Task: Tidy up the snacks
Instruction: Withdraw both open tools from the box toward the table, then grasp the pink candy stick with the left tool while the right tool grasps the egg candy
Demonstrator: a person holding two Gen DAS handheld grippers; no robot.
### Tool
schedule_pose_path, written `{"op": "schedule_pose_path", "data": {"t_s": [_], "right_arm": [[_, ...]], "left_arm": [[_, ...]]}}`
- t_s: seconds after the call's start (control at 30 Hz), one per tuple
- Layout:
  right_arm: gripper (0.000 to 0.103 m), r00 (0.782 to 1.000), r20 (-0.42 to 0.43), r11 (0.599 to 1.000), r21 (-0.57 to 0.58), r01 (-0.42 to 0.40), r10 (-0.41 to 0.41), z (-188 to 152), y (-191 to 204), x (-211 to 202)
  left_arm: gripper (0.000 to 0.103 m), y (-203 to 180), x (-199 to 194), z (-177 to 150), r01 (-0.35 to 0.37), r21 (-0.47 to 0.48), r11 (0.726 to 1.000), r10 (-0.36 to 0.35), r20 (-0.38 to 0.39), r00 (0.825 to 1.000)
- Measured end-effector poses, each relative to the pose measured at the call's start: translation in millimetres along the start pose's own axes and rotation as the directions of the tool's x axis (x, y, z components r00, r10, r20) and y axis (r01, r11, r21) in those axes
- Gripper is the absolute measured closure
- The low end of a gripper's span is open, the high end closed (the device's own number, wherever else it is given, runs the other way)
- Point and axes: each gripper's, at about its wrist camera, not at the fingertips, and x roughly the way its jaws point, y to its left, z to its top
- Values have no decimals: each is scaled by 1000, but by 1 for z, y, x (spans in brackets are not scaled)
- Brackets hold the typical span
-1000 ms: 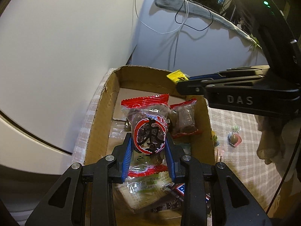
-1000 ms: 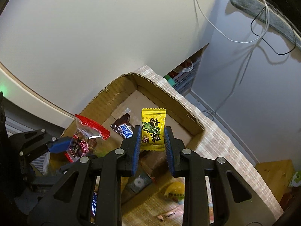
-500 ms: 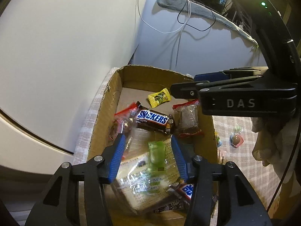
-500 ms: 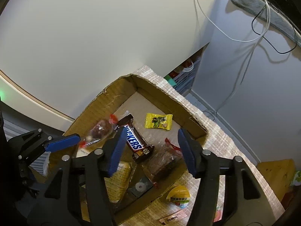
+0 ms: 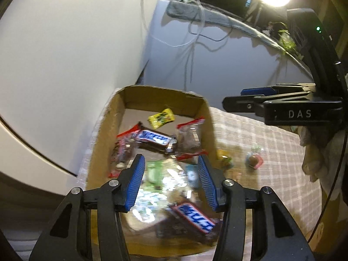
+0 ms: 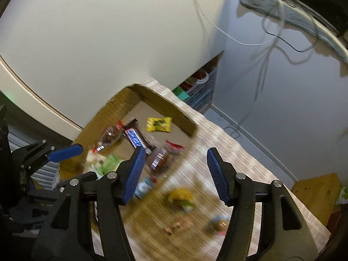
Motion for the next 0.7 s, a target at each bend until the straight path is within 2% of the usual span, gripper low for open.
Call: {"op": "schedule_pose_path", "data": {"t_s": [0.2, 0.4, 0.53, 0.7], "right_arm": [[41, 999, -23, 998, 35, 43, -42, -37, -43, -19], [41, 996, -69, 997, 43, 63, -60, -71, -74, -20], [41, 996, -88, 999, 24, 32, -30, -92, -82, -16], [41, 993, -115, 999, 0, -39, 39, -111, -82, 2]], "left_arm": [[55, -36, -6, -5, 51, 40, 998, -51, 8, 999], [62, -81, 0, -16, 123, 73, 990, -121, -30, 992], [65, -105, 18, -26, 157, 77, 985, -151, -72, 986], [69, -123, 41, -39, 166, 55, 985, -160, -101, 982]]}}
